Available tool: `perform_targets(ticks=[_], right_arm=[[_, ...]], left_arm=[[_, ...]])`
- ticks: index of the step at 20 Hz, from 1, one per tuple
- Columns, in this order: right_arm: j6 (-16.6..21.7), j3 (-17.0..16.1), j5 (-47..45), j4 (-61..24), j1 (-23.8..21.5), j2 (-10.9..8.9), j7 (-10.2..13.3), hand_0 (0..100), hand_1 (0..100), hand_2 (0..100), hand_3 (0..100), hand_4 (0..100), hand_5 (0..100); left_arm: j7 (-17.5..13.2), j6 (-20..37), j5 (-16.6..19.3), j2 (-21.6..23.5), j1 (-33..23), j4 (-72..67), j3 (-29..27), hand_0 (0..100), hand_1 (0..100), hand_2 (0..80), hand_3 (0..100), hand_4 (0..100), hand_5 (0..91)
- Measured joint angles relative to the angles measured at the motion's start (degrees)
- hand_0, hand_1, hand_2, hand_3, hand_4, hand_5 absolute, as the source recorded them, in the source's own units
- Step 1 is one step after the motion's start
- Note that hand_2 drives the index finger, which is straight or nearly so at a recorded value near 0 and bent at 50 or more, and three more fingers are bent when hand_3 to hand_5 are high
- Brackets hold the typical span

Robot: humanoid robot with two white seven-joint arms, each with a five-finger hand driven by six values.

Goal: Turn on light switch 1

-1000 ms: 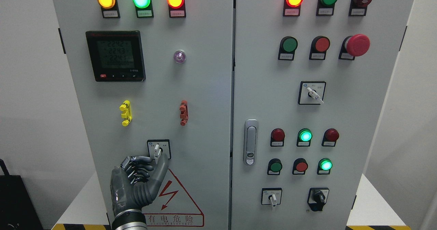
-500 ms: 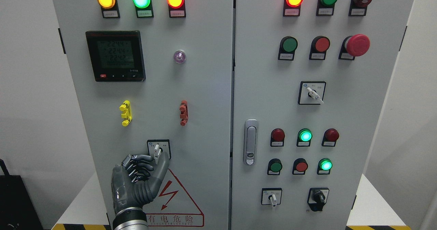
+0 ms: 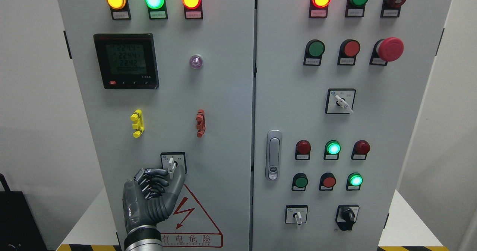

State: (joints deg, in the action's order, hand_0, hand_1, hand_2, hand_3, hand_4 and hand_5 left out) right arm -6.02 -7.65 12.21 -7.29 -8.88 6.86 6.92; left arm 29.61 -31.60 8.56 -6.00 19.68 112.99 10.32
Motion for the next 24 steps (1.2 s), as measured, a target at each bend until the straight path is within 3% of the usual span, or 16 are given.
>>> perform_targets(ticks=[24], right_arm=[[0.00, 0.00, 0.00, 0.00, 0.00, 0.00, 0.03, 5, 0, 0, 0, 0, 0]], left_arm=[[0.00, -1.31, 0.05, -0.41, 0.97, -0.04, -0.08, 18, 65, 57.9, 82, 84, 75.0]])
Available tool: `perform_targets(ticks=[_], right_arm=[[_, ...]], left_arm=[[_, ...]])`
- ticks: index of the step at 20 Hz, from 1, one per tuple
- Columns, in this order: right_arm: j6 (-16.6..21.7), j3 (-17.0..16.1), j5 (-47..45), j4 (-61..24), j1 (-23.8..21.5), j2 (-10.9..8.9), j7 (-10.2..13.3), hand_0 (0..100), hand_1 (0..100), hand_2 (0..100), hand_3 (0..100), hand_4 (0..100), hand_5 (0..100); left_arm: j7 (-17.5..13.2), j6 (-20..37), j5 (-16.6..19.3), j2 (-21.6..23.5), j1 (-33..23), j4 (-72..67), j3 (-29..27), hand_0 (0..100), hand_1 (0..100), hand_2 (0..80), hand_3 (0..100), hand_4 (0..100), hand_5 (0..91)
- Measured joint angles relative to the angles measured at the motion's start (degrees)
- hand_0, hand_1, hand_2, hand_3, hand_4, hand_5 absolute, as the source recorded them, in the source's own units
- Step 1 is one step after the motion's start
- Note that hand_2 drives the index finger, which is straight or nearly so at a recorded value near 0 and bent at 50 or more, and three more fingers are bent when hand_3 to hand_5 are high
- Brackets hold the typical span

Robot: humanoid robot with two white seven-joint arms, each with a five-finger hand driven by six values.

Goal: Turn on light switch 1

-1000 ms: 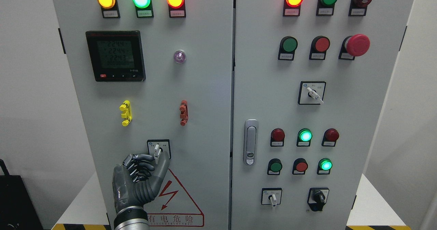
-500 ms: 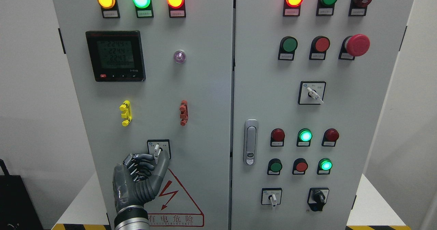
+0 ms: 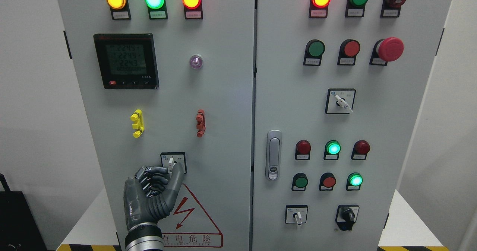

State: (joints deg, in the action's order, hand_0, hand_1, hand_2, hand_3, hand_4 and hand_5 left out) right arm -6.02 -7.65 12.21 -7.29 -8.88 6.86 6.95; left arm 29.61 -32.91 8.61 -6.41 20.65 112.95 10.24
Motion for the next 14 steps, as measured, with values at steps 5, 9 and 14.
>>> perform_targets(ticks=[5, 9, 14], right_arm=[[0.00, 0.00, 0.00, 0.00, 0.00, 0.00, -0.03, 5, 0, 0, 0, 0, 0], [0.00, 0.00, 0.00, 0.00, 0.00, 0.00, -0.03, 5, 0, 0, 0, 0, 0], [0.00, 0.00, 0.00, 0.00, 0.00, 0.00, -0.05, 5, 0, 0, 0, 0, 0]], left_arm=[[0.00, -0.20, -0.02, -0.04, 0.10, 0.00, -0.01, 20, 65, 58.2, 82, 84, 75.1], [0.00, -0.24, -0.05, -0.05, 0.15, 0.00, -0.02, 21, 64, 58.7, 83, 84, 75.2], [0.05, -0.28, -0.10, -0.07, 0.17, 0.00, -0.01, 23, 62, 58.8, 83, 84, 75.6]])
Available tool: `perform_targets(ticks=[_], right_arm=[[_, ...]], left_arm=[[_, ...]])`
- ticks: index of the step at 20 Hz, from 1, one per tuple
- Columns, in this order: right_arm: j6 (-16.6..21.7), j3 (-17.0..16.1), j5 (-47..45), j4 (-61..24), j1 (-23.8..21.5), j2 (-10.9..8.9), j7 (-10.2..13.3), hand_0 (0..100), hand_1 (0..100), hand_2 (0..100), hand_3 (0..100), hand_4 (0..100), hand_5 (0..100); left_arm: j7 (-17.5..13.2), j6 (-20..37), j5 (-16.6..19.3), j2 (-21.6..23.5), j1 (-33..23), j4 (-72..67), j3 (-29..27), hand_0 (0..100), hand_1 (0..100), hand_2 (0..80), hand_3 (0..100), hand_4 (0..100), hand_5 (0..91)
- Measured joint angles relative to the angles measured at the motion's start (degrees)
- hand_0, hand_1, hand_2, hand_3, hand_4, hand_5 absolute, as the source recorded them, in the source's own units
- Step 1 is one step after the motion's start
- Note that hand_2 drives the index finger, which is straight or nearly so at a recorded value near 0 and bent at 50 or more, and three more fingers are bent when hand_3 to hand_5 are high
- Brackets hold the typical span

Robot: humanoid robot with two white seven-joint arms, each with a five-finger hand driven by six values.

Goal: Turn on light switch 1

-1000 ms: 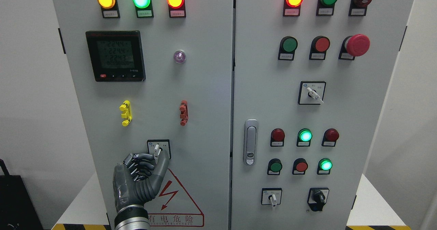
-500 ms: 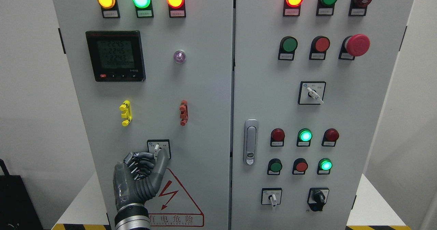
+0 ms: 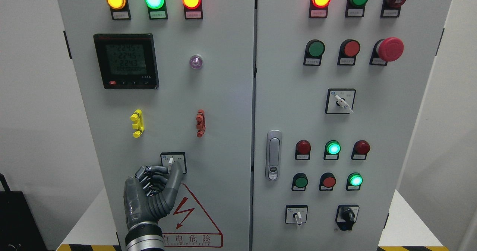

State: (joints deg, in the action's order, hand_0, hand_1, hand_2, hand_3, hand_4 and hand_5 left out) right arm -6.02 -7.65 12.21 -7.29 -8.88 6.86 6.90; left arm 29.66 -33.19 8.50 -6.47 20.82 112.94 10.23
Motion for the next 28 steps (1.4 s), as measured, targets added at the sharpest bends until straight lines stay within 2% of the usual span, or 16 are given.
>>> perform_targets(ticks=[28], right_arm=[[0.00, 0.00, 0.00, 0.00, 0.00, 0.00, -0.09, 5, 0, 0, 0, 0, 0]], left_arm=[[-0.17, -0.03, -0.03, 0.08, -0.19, 0.00, 0.06, 39, 61, 59.3, 85, 85, 76.9]])
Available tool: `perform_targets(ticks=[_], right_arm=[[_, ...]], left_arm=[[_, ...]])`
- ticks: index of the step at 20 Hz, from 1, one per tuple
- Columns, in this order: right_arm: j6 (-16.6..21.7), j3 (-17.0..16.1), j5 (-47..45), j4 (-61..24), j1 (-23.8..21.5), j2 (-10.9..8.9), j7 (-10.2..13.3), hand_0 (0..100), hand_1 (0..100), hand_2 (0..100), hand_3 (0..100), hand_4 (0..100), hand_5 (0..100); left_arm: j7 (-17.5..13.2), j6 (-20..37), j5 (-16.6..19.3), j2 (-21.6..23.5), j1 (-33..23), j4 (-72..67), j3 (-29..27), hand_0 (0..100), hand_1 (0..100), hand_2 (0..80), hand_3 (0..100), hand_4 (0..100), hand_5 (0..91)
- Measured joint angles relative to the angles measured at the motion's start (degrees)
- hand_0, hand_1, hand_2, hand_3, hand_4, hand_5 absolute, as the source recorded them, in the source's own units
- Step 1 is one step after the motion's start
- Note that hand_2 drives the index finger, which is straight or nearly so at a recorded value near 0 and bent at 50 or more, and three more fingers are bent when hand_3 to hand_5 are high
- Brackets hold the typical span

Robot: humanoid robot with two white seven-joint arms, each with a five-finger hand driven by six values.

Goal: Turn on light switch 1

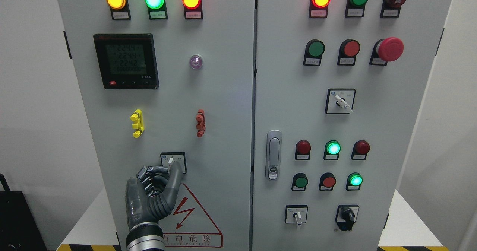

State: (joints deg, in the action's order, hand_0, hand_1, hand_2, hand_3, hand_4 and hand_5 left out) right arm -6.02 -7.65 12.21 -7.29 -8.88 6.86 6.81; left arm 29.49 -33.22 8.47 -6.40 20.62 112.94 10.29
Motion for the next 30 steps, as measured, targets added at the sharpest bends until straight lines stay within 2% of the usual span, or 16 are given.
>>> perform_targets(ticks=[10, 30], right_arm=[[0.00, 0.00, 0.00, 0.00, 0.00, 0.00, -0.02, 5, 0, 0, 0, 0, 0], [0.00, 0.00, 0.00, 0.00, 0.00, 0.00, 0.08, 5, 0, 0, 0, 0, 0]], left_arm=[[-0.24, -0.02, -0.03, 0.00, -0.03, 0.00, 0.02, 45, 60, 59.6, 85, 86, 77.1], [-0.04, -0.33, -0.11, 0.02, 0.00, -0.01, 0.02, 57, 52, 60.2, 86, 86, 77.2]])
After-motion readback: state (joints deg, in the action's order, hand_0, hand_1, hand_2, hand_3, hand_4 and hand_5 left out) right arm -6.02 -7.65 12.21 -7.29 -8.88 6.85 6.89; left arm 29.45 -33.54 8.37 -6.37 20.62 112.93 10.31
